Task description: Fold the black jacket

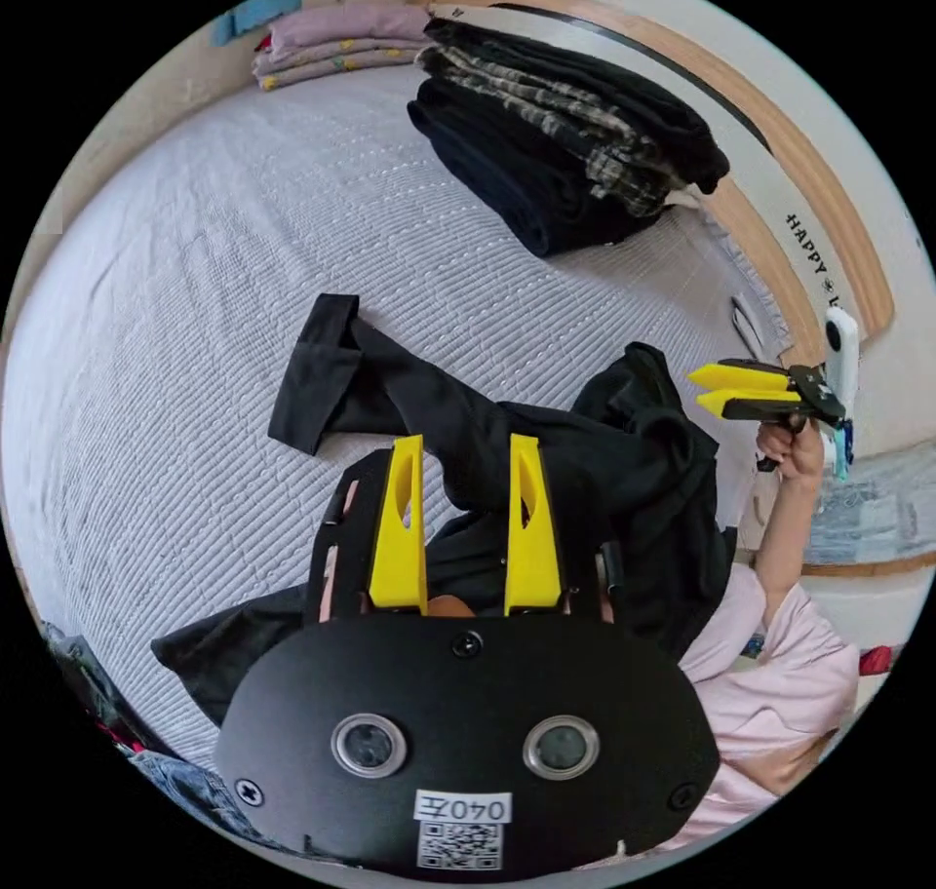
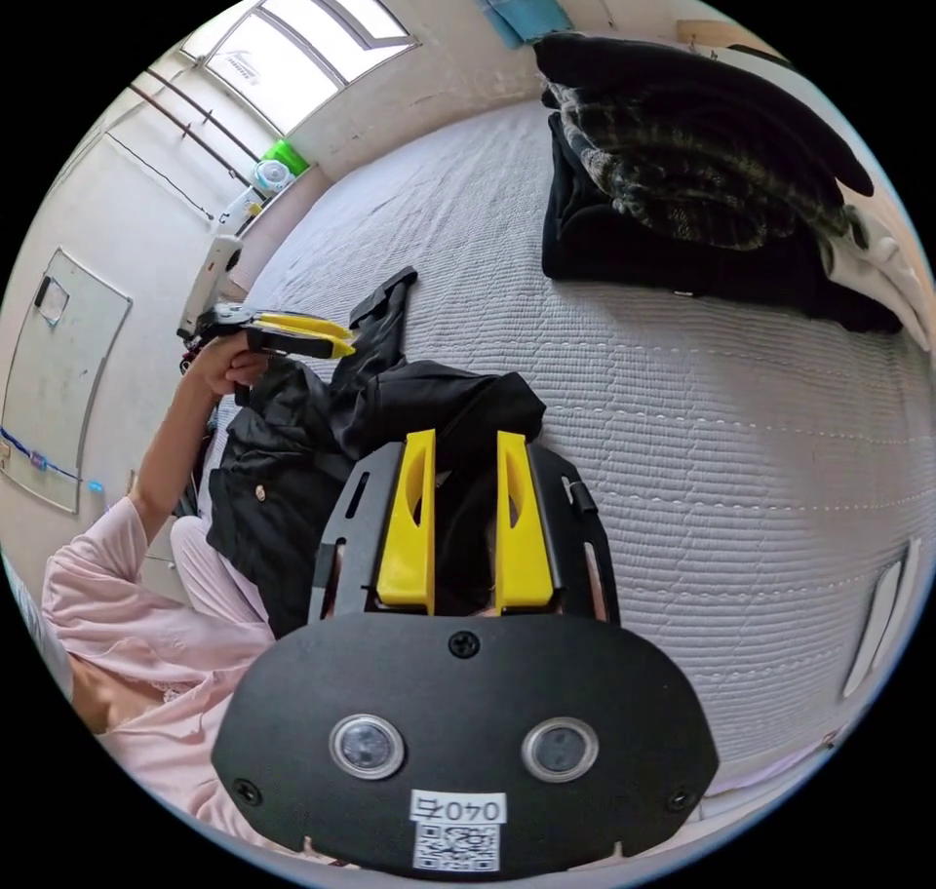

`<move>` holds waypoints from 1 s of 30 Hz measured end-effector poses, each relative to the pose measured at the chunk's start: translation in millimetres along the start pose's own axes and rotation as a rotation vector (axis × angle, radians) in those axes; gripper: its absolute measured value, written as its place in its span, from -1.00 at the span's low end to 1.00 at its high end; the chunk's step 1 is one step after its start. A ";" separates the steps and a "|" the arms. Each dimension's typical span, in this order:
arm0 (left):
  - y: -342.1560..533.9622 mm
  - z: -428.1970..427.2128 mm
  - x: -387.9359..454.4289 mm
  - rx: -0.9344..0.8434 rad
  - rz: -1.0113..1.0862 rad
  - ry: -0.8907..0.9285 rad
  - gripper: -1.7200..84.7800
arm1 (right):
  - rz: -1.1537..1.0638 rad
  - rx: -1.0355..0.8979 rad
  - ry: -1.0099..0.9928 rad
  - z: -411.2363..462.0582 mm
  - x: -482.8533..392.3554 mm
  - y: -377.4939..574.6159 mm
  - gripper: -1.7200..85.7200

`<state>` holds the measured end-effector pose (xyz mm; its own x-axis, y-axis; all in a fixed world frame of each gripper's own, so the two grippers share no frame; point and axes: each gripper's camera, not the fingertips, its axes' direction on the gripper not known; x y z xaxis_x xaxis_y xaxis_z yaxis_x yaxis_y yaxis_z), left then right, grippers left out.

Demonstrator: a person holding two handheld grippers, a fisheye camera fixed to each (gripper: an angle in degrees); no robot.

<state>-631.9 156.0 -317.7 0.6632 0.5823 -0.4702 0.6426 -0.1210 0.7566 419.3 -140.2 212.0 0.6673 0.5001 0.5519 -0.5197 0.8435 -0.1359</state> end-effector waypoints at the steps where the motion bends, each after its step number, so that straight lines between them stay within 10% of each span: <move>1: -5.2 6.9 -3.7 -0.034 -0.007 0.009 -0.71 | 0.007 0.002 0.000 -0.3 3.0 0.6 -0.74; 10: -23.4 4.8 -16.2 -0.036 -0.021 -0.202 -0.96 | 0.072 -0.036 -0.130 28.7 21.6 -10.0 -0.76; 18: -30.3 -120.5 -33.0 0.645 -0.009 -0.260 -0.98 | 0.054 0.029 -0.050 38.0 4.3 -14.5 -0.97; 24: -69.4 -8.2 -89.0 0.262 -0.227 -0.454 -0.98 | 0.022 -0.024 -0.004 56.1 -5.6 -21.9 -0.90; 30: -9.3 -19.8 -79.6 0.376 -0.214 -0.419 -0.91 | -0.017 0.061 0.170 24.5 -14.3 -10.0 -0.80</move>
<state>-698.2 126.7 -278.2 0.5498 0.2676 -0.7912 0.8193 -0.3571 0.4486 401.9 -160.6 225.6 0.7542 0.5160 0.4060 -0.5353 0.8413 -0.0748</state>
